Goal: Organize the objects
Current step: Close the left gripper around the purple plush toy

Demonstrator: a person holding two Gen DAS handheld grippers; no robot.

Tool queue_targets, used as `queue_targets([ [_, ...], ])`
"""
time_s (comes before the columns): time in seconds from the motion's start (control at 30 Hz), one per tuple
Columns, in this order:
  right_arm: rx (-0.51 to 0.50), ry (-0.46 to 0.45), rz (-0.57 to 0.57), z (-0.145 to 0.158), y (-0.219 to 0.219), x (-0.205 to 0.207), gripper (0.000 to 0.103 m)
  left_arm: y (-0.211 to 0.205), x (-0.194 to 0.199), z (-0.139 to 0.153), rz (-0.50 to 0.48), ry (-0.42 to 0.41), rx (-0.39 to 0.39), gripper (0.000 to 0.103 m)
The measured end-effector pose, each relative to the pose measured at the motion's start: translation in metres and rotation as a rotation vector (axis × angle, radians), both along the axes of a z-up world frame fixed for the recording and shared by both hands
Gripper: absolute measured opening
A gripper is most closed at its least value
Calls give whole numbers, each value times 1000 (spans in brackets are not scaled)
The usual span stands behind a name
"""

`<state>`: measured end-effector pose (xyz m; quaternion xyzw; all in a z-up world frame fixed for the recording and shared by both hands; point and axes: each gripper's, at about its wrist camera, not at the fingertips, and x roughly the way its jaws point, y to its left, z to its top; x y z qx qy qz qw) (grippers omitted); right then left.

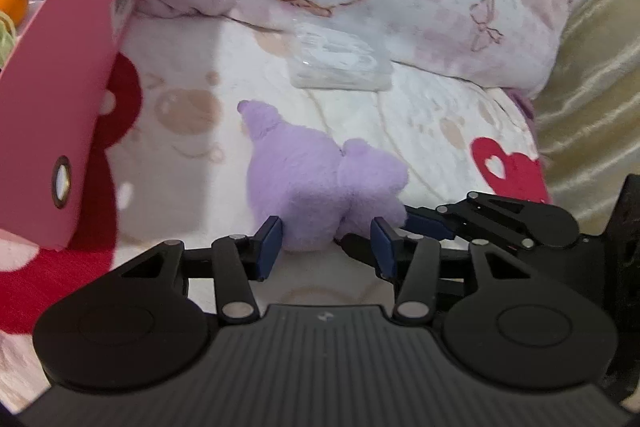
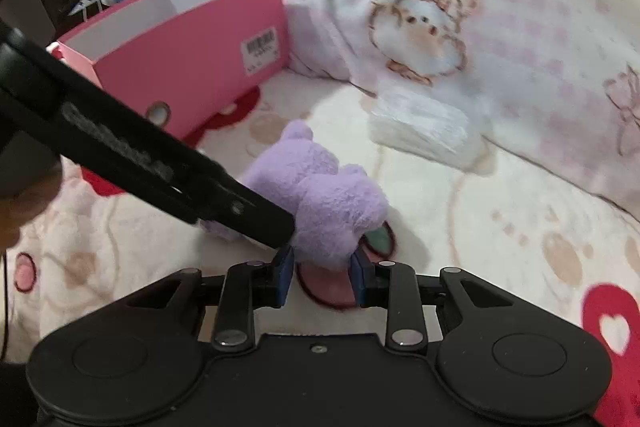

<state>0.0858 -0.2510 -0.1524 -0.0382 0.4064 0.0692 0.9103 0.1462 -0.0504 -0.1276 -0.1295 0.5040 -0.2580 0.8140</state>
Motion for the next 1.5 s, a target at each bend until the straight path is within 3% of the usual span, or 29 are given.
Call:
queue_targets([
  [0.23, 61, -3, -36, 6, -14, -10, 55, 1, -2, 5, 29, -76, 66, 49],
  [0.4, 128, -16, -8, 11, -12, -9, 67, 9, 8, -8, 71, -73, 39, 48],
  [0.53, 105, 5, 4, 4, -6, 3, 69, 12, 12, -22, 78, -49, -27, 38],
  [0.93, 257, 21, -91, -11, -15, 14, 76, 5, 3, -18, 52, -77, 6, 36],
  [1.5, 233, 20, -119, 11, 7, -16, 82, 5, -21, 8, -27, -22, 48, 35],
])
